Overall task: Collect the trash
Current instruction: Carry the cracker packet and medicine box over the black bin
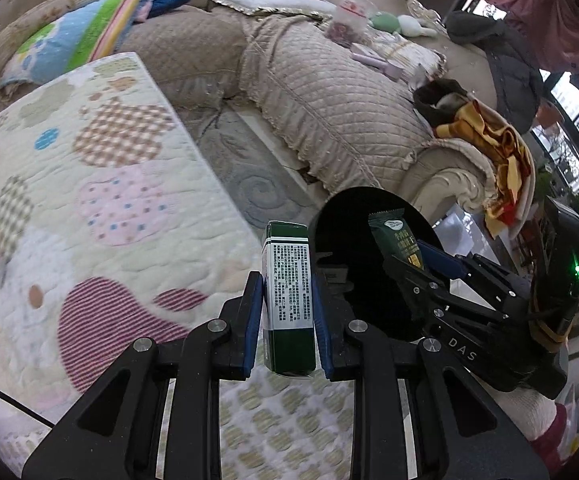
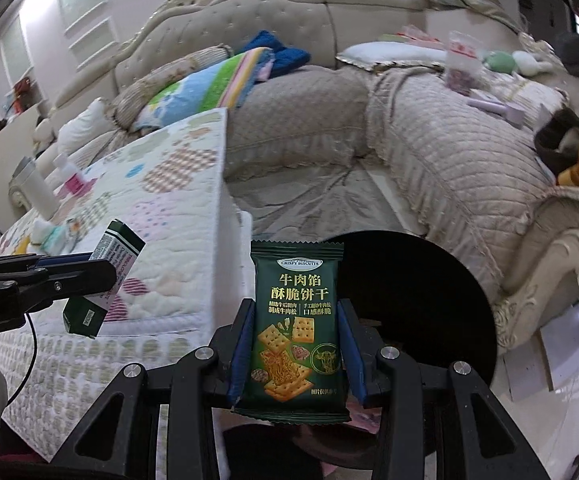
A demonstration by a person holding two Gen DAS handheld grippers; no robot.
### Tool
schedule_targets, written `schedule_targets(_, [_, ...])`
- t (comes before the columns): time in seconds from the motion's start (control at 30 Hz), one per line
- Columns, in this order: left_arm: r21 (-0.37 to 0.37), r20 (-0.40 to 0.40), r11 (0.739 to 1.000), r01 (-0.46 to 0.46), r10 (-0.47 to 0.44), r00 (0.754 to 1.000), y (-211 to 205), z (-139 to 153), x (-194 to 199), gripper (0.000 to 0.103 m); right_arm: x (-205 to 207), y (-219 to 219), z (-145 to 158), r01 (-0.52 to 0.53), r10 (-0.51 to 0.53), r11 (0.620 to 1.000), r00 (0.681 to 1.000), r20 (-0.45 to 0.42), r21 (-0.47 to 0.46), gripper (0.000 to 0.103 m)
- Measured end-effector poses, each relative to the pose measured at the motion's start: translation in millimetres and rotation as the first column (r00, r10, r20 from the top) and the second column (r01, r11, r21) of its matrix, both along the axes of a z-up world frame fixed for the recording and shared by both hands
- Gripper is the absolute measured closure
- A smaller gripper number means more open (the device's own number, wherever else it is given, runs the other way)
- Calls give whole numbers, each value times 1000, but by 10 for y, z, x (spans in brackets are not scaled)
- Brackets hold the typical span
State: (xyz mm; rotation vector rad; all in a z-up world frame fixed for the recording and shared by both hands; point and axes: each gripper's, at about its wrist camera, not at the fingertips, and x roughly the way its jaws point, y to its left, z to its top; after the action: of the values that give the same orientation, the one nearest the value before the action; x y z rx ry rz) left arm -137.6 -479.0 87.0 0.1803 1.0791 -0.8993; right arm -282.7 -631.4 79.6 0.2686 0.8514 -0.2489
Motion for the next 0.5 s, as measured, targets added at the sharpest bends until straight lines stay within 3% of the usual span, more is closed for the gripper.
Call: schedule_targets(0.5, [-7, -55, 998, 64, -65, 996, -512, -167, -90, 81, -135, -371, -128, 90, -89, 996, 996, -27, 9, 64])
